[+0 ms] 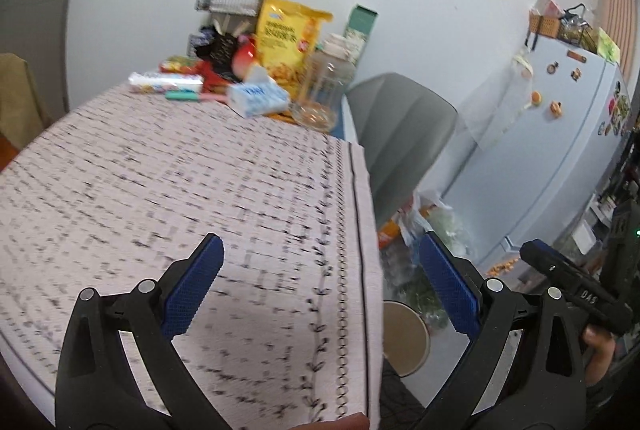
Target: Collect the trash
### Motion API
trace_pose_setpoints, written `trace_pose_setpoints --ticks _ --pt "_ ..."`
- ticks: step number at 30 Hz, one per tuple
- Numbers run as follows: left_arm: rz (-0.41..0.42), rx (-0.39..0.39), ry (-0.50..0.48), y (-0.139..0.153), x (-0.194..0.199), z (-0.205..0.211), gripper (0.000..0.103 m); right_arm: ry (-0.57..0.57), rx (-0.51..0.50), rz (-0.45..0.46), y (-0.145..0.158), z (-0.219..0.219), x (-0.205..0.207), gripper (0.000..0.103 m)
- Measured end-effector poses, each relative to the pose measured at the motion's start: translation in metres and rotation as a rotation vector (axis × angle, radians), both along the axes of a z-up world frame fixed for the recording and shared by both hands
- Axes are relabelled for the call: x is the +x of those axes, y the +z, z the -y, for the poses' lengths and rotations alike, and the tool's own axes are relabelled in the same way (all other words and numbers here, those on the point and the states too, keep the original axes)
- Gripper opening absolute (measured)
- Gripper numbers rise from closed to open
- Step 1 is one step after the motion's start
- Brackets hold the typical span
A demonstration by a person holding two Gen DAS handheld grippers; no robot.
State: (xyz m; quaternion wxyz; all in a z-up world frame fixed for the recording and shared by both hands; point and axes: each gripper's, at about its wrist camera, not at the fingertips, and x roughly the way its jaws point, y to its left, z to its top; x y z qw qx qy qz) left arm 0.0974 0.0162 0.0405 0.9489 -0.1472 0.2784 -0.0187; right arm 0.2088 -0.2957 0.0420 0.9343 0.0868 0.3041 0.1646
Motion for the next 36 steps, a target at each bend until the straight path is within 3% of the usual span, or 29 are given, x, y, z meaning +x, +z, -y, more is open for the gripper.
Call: trace_pose_setpoints --ticks 8,15,36 --pt "0.07 0.049 0.118 0.02 -0.05 -0.025 0.097 0.069 -0.001 0.043 0.018 -0.04 -0.02 0.095" --pt "0.09 0.083 0.16 0.029 -0.072 -0.031 0.097 0.099 -0.051 0.104 0.021 -0.072 -0.039 0.095" --pt "0.098 0.125 0.137 0.031 -0.078 -0.012 0.097 0.107 -0.044 0.115 0.023 -0.08 -0.051 0.095"
